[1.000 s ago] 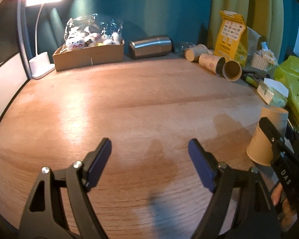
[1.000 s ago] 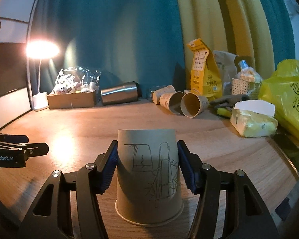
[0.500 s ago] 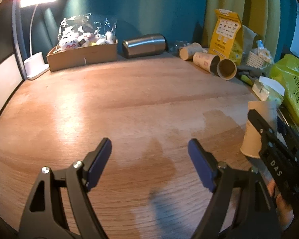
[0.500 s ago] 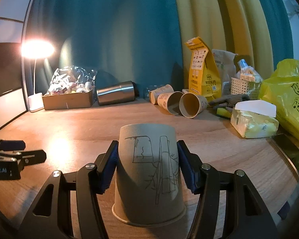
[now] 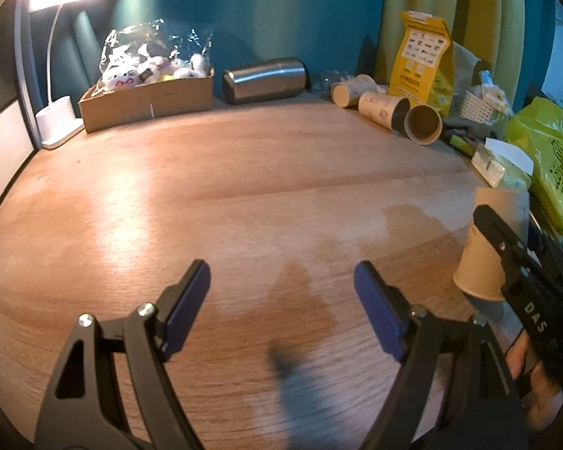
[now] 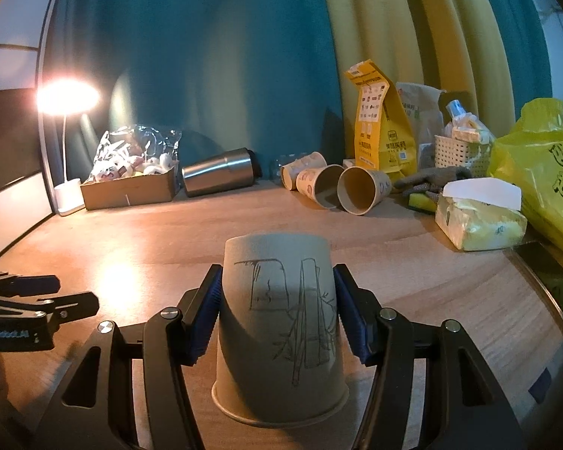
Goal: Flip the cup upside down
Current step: 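Carry the inverted cup with the right gripper and lower it to the table, then open the right gripper and withdraw from the cup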
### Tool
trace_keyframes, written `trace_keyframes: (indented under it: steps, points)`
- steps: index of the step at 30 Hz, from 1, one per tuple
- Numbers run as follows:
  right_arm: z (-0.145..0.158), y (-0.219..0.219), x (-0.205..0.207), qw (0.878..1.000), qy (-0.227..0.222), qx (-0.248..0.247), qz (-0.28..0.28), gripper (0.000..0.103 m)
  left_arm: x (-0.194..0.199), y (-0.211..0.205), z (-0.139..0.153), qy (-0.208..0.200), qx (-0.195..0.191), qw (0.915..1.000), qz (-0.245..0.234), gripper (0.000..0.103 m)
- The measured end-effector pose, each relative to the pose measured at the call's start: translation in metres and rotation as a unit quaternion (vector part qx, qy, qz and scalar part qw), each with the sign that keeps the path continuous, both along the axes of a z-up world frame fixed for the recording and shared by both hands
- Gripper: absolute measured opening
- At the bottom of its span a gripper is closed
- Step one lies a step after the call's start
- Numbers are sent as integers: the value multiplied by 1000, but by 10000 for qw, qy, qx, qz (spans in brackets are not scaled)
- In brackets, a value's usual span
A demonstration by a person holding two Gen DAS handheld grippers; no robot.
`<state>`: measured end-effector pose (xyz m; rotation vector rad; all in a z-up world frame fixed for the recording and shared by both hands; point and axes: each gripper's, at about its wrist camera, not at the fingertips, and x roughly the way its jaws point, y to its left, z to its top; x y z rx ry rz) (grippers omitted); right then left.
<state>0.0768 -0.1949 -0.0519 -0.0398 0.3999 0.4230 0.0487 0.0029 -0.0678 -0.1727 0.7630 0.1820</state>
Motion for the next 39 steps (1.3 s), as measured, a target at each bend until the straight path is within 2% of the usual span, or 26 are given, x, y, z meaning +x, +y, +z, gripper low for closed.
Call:
trace_keyframes:
  steps: [7, 11, 23, 39]
  points:
    - [-7, -7, -15, 9998, 164, -111, -68, 61, -5, -10, -3, 14, 23, 9999, -120, 81]
    - [-11, -8, -21, 9998, 37, -154, -107, 61, -9, -18, -1, -19, 36, 9998, -207, 81]
    - [-12, -1, -6, 9998, -92, -159, -50, 60, -19, -37, -5, 89, -42, 9990, -436, 81]
    - [-14, 4, -1, 9999, -24, -169, 8, 61, -15, -34, -9, 160, -96, 9989, -440, 81]
